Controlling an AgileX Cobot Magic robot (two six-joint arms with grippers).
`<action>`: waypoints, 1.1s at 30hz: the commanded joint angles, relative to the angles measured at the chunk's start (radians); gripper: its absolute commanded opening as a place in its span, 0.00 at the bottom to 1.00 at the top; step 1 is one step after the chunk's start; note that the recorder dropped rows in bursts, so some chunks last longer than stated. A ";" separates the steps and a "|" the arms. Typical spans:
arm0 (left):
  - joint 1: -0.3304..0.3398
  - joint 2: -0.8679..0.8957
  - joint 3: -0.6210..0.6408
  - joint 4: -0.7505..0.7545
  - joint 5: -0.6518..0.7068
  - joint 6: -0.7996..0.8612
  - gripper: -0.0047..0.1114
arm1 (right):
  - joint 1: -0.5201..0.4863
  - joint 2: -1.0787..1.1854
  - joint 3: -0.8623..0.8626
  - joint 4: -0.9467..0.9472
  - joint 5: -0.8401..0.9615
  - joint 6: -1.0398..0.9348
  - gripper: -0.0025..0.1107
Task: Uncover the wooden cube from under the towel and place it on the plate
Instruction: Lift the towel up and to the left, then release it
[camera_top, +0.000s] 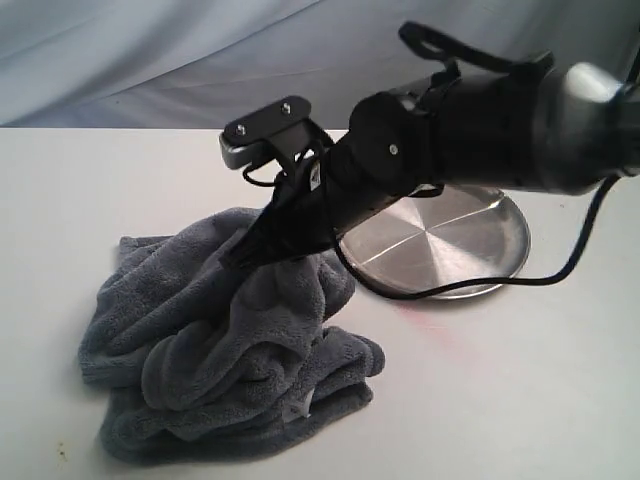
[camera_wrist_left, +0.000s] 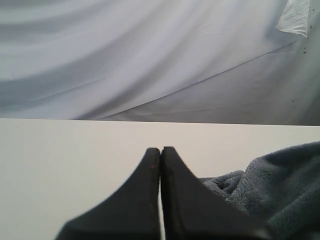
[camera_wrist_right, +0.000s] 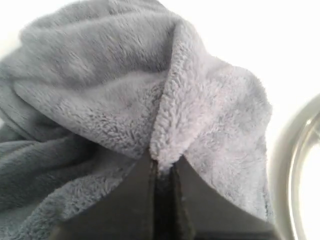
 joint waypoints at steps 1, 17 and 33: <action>-0.001 -0.002 0.004 0.001 -0.002 -0.003 0.05 | 0.036 -0.107 -0.042 -0.016 0.001 -0.004 0.02; -0.001 -0.002 0.004 0.001 -0.002 -0.003 0.05 | 0.175 -0.129 -0.220 0.007 -0.122 -0.011 0.02; -0.001 -0.002 0.004 0.001 -0.002 -0.001 0.05 | 0.244 -0.046 -0.262 0.142 -0.239 -0.011 0.02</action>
